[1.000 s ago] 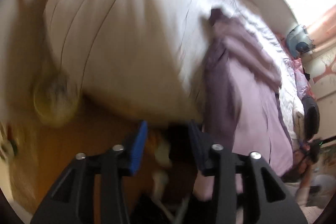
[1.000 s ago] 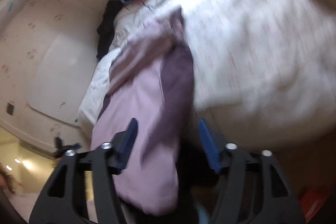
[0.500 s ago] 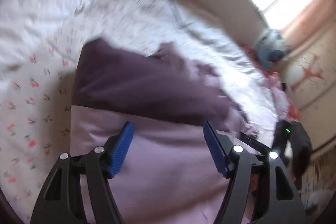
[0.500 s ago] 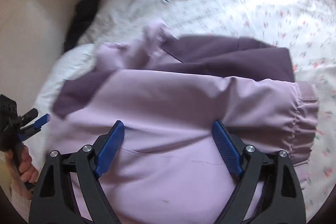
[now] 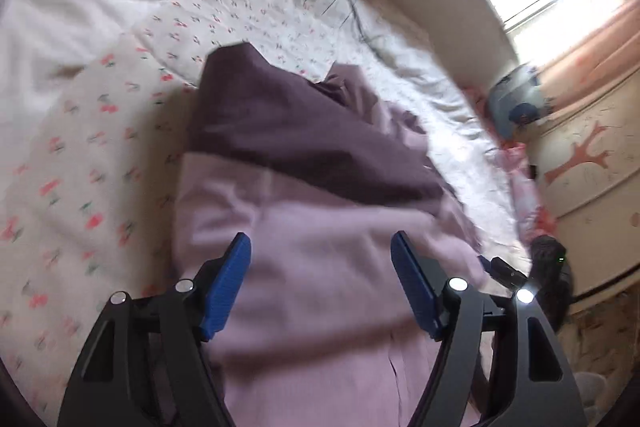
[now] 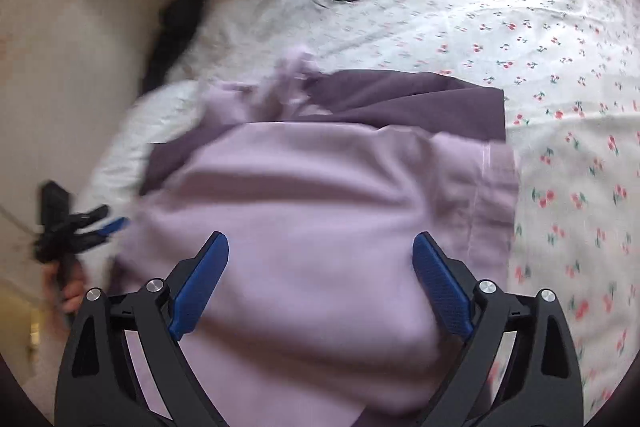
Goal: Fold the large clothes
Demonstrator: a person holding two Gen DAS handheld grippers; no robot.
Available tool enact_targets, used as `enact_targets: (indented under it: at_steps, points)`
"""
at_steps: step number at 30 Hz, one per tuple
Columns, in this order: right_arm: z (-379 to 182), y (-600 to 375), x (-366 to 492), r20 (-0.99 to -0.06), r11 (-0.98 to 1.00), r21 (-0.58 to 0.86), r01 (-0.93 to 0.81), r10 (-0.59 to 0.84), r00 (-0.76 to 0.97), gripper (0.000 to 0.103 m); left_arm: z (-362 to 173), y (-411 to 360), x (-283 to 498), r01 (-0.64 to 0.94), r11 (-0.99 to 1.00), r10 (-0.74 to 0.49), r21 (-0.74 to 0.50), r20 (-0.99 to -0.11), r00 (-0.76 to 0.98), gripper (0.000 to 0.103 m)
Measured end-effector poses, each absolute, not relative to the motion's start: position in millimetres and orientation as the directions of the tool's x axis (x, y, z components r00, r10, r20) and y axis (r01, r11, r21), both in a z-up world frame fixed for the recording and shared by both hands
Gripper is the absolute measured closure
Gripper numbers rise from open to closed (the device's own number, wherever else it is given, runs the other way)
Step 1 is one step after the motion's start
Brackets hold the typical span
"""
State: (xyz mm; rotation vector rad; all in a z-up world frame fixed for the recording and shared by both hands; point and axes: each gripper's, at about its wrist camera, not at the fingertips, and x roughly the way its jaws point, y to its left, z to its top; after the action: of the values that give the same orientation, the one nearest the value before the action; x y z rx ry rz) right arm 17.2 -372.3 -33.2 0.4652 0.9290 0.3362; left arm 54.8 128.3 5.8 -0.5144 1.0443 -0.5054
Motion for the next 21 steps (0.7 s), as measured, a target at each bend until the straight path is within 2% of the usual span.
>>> enact_targets:
  at_steps: [3, 6, 12, 15, 21]
  points:
    - [-16.3, -389.8, -62.1, -0.692, 0.835, 0.534, -0.131, 0.521, 0.5, 0.007, 22.6, 178.1, 1.3, 0.181, 0.805, -0.584, -0.565, -0.702, 0.406, 0.015]
    - [-15.6, -415.2, -143.8, -0.687, 0.791, 0.598, -0.131, 0.589, 0.425, 0.007, 11.4, 228.5, -56.0, 0.169, 0.803, -0.591, -0.571, -0.728, 0.347, 0.008]
    - [-58.8, -459.9, -280.3, -0.593, 0.628, 0.779, 0.006, 0.732, 0.337, 0.007, -51.4, 282.8, -160.8, 0.085, 0.731, -0.679, -0.677, -0.709, 0.19, 0.008]
    - [-69.9, -461.6, -309.2, -0.552, 0.577, 0.817, 0.018, 0.772, 0.315, 0.007, -80.7, 291.6, -192.5, 0.048, 0.632, -0.771, -0.773, -0.621, 0.142, 0.008]
    - [-103.9, -434.8, -316.2, -0.408, 0.419, 0.908, 0.015, 0.875, 0.262, 0.007, -124.3, 272.8, -219.4, 0.022, 0.457, -0.889, -0.889, -0.456, 0.047, 0.008]
